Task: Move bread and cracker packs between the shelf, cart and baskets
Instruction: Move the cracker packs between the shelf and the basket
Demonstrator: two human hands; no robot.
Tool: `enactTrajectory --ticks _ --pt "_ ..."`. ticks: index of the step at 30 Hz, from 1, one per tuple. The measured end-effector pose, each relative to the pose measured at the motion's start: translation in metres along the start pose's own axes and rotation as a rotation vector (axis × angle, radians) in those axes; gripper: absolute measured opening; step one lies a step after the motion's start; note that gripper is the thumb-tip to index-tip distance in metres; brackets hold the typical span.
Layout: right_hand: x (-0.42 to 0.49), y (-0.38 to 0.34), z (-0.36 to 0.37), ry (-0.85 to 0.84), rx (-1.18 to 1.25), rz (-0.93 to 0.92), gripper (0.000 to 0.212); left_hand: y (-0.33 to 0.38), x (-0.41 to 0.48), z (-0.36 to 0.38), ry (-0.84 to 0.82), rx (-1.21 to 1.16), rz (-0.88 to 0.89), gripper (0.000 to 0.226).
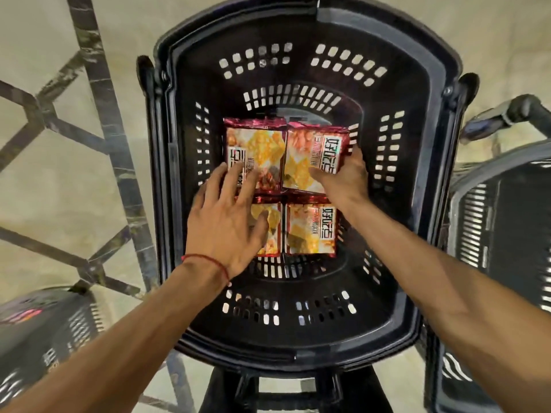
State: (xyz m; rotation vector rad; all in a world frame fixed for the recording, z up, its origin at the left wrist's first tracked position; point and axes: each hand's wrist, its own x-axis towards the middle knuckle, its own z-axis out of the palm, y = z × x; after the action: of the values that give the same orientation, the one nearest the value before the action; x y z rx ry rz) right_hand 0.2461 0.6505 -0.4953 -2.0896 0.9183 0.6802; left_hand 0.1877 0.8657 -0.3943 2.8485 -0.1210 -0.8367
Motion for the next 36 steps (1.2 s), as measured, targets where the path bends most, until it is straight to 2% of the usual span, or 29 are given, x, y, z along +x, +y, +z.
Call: enactTrajectory --ticks 3,4,8,10,13,15,17,18,22,24,29,34,36 --pt "0.008 0.017 0.001 -0.059 -0.022 -0.028 0.068 -0.001 0.000 0.001 -0.004 -0.011 0.008 0.068" --pt "0.003 0.012 -0.002 -0.079 -0.014 -0.030 0.065 -0.002 0.000 0.001 -0.003 -0.012 0.012 0.068" --pt "-0.012 0.000 -0.008 -0.139 0.050 -0.036 0.077 -0.001 0.000 0.002 -0.019 -0.003 0.014 0.069" --pt "-0.015 0.000 -0.010 -0.181 0.125 -0.008 0.069 -0.001 0.000 0.003 -0.033 -0.002 0.008 0.069" --pt "-0.021 -0.002 -0.017 -0.156 0.170 -0.003 0.063 0.000 0.002 0.002 -0.022 -0.044 0.006 0.066" --pt "-0.027 -0.003 -0.022 -0.132 0.203 -0.007 0.070 0.002 0.006 0.001 -0.001 -0.103 -0.005 0.062" --pt "-0.034 -0.002 -0.027 -0.083 0.212 -0.003 0.091 0.005 0.014 0.002 0.023 -0.207 -0.063 0.059" --pt "-0.037 -0.001 -0.031 -0.058 0.233 -0.008 0.092 0.007 0.020 0.004 0.033 -0.276 -0.100 0.060" --pt "-0.045 -0.001 -0.041 -0.027 0.282 -0.077 0.040 0.012 0.056 0.026 0.036 -0.532 -0.289 0.079" --pt "-0.046 -0.001 -0.041 -0.009 0.283 -0.109 0.032 0.014 0.073 0.039 0.013 -0.615 -0.411 0.092" --pt "-0.046 0.004 -0.041 -0.014 0.274 -0.098 0.038 0.021 0.098 0.062 0.117 -0.680 -0.545 0.107" --pt "-0.048 0.012 -0.041 -0.031 0.211 -0.061 0.045 0.021 0.098 0.072 0.110 -0.629 -0.595 0.097" --pt "-0.051 0.014 -0.040 -0.031 0.182 -0.064 0.047 0.021 0.096 0.077 0.101 -0.718 -0.622 0.096"
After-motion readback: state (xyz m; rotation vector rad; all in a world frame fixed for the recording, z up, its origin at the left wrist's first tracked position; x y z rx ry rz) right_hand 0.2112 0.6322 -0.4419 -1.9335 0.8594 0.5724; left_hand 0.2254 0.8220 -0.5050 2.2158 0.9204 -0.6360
